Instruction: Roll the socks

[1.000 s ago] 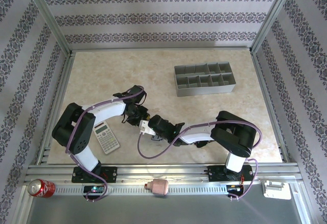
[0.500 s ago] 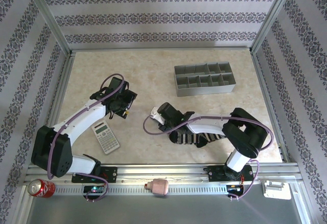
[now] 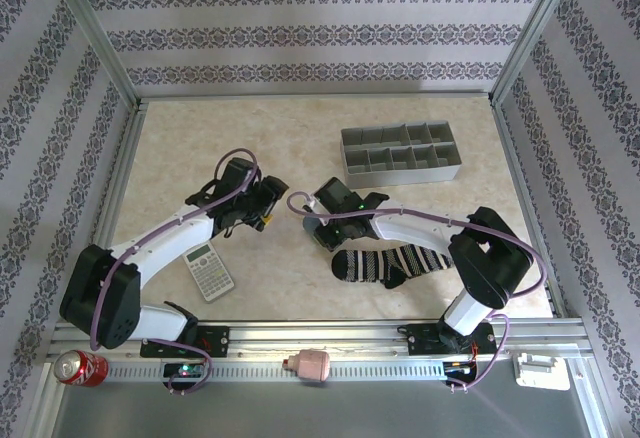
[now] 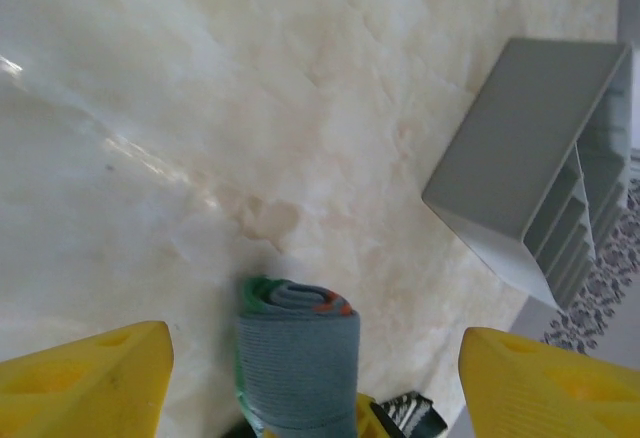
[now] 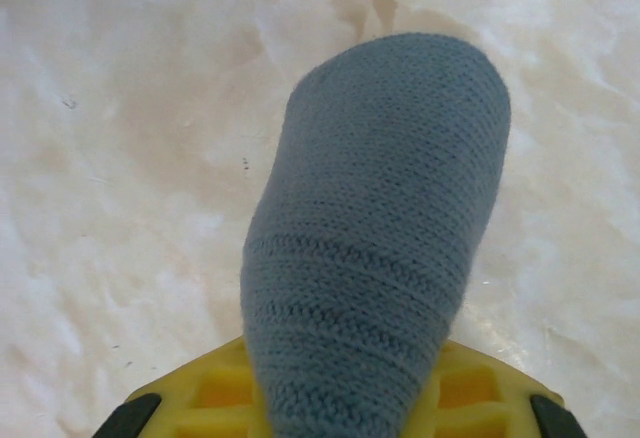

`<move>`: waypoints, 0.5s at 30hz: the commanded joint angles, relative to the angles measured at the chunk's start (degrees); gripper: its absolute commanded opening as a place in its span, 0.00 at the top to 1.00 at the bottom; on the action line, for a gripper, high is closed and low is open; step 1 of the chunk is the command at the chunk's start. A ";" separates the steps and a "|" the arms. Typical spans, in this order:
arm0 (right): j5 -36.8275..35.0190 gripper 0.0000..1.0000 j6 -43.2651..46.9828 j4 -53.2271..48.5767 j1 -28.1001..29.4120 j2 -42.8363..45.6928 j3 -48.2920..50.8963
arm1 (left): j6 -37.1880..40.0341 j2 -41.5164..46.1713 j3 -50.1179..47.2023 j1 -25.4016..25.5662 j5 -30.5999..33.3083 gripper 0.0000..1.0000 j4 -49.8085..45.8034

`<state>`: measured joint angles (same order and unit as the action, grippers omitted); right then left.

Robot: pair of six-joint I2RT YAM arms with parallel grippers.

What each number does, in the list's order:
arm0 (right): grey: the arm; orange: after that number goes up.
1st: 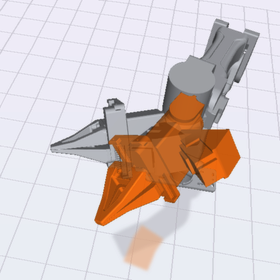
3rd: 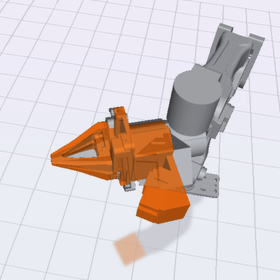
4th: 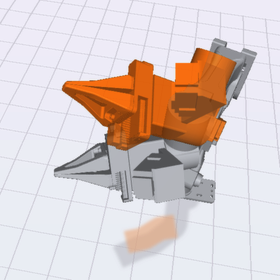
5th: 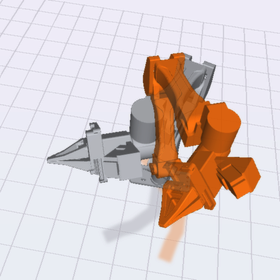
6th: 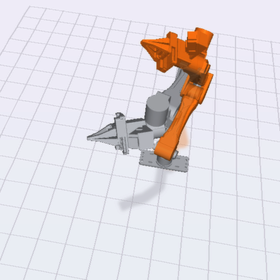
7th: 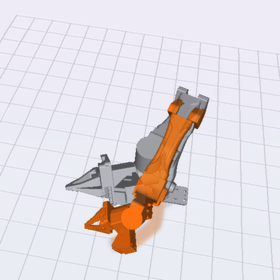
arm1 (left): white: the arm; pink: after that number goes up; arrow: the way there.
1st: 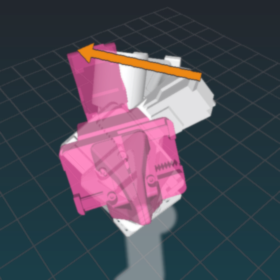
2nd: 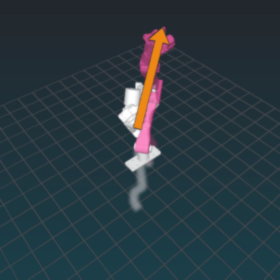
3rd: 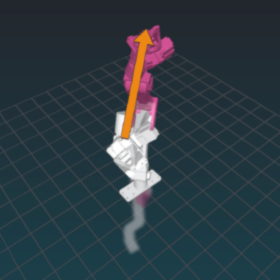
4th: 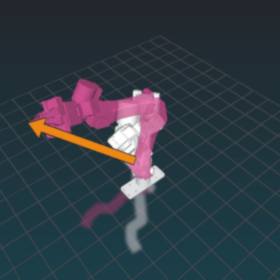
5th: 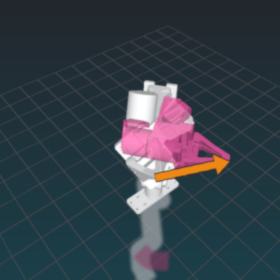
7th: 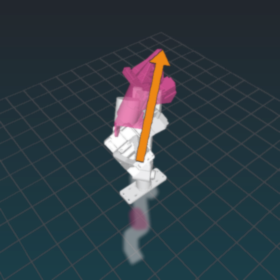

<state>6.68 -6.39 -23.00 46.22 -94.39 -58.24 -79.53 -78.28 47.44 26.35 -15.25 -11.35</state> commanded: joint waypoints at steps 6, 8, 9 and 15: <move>5.25 1.00 -4.69 -7.46 -2.83 -1.32 -6.56 | -6.73 -7.01 -2.11 4.08 -5.82 0.24 15.99; 6.63 1.00 -5.74 -7.71 -3.55 -1.24 -7.04 | -7.37 -8.23 -2.22 4.57 -6.12 0.24 16.96; 7.26 1.00 -6.31 -7.76 -3.95 -1.11 -7.22 | -7.61 -8.60 -2.20 4.79 -6.16 0.24 17.57; 7.50 1.00 -9.60 -11.62 -7.07 -0.20 -9.98 | -8.15 -8.38 -1.19 5.45 -4.14 0.22 16.27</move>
<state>13.19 -13.26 -31.38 40.60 -95.04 -65.49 -86.39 -87.70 45.71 31.16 -20.75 2.81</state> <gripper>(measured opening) 0.155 0.777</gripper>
